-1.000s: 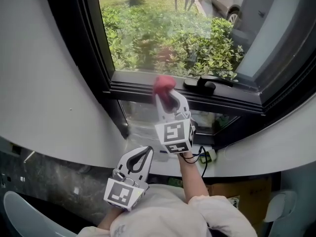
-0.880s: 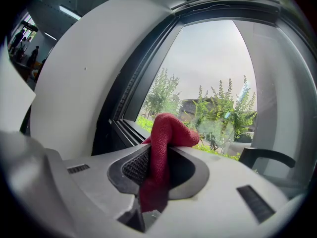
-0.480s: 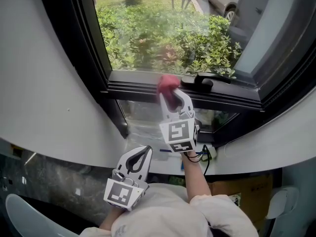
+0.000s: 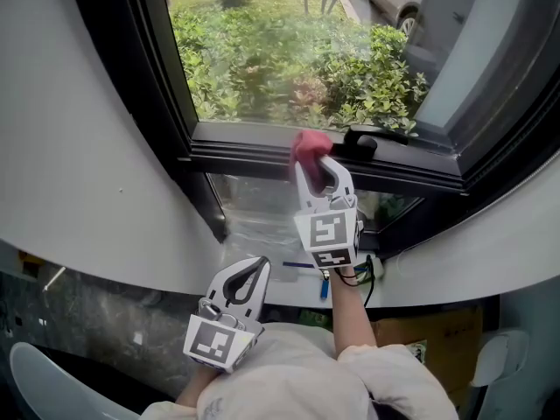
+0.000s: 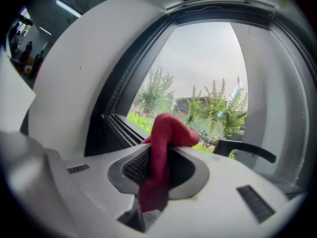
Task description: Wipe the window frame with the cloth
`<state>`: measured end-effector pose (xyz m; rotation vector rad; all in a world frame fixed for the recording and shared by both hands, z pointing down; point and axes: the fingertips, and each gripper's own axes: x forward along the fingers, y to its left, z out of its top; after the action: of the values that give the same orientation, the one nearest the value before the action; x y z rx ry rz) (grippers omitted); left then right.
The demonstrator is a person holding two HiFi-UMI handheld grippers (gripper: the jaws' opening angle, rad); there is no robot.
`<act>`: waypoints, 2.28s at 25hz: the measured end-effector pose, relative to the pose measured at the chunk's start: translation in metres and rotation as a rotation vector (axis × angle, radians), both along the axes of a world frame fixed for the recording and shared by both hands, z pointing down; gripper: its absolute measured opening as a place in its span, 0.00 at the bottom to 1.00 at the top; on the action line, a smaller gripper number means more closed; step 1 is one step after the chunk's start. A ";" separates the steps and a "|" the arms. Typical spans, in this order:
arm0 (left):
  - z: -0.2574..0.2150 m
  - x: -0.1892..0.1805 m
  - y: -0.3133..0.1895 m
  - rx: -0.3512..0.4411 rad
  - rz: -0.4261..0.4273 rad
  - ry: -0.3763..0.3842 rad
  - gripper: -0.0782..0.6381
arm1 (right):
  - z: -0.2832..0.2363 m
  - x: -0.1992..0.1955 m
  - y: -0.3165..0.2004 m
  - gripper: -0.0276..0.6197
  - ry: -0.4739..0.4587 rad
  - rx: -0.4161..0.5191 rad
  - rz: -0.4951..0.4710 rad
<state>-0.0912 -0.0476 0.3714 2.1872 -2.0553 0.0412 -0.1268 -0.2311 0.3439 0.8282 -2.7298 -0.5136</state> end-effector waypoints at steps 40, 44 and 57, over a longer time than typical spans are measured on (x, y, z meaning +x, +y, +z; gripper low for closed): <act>-0.004 0.018 0.001 0.071 0.039 0.026 0.12 | -0.001 0.080 -0.041 0.18 -0.020 -0.007 0.168; -0.002 0.017 0.003 0.062 0.034 0.028 0.12 | 0.000 0.088 -0.045 0.18 -0.025 -0.007 0.185; 0.000 0.013 0.019 0.052 0.067 0.044 0.12 | -0.004 0.089 -0.048 0.18 -0.125 -0.040 0.216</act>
<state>-0.0779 -0.0290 0.3709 2.2659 -1.9815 -0.0536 -0.0377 -0.2788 0.3402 1.1631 -2.7051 -0.3733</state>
